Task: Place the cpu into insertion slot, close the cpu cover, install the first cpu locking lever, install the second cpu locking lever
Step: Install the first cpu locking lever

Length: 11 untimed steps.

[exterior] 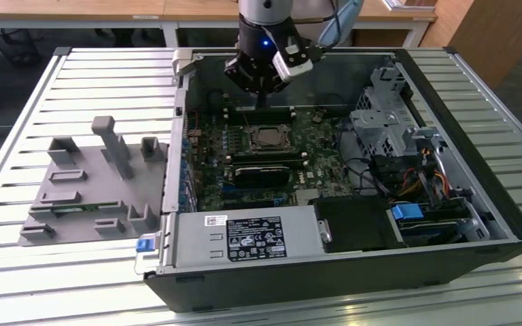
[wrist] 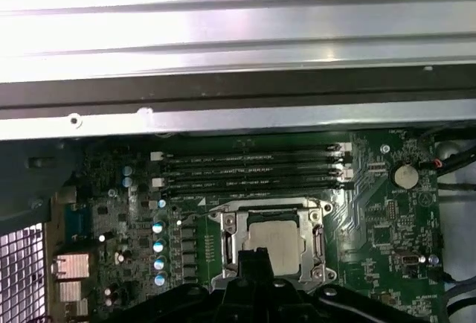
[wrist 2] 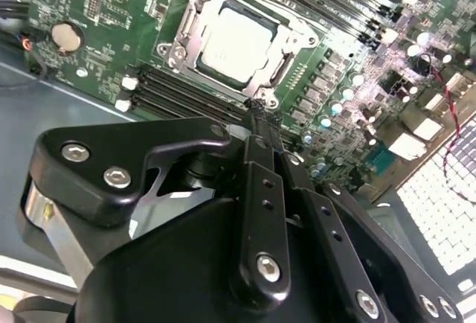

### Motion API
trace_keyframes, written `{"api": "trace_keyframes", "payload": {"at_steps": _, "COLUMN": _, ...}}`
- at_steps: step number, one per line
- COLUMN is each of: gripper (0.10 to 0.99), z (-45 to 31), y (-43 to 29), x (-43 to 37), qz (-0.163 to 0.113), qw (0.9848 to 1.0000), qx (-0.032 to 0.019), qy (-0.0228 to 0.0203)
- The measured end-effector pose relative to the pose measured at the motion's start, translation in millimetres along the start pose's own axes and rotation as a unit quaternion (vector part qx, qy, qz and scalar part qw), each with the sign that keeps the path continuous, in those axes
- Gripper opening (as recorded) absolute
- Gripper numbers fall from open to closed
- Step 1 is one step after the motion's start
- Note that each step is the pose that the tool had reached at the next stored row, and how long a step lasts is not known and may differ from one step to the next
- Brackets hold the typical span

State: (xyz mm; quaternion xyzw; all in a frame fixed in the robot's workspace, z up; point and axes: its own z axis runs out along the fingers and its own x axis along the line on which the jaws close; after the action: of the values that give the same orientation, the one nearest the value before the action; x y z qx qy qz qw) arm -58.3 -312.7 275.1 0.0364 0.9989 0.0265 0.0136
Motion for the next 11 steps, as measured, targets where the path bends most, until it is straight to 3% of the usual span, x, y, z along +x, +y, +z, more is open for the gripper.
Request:
{"api": "trace_keyframes", "payload": {"at_steps": 8, "gripper": 0.106, "z": 1.4, "y": -1.5, "x": 19.5, "qz": -0.001, "qw": 1.0, "qx": -0.0008, "qy": -0.0003}}
{"api": "trace_keyframes", "payload": {"at_steps": 11, "gripper": 0.106, "z": 3.5, "y": -1.7, "x": 21.0, "qz": -0.015, "qw": 0.9999, "qx": -0.0021, "qy": 0.0006}}
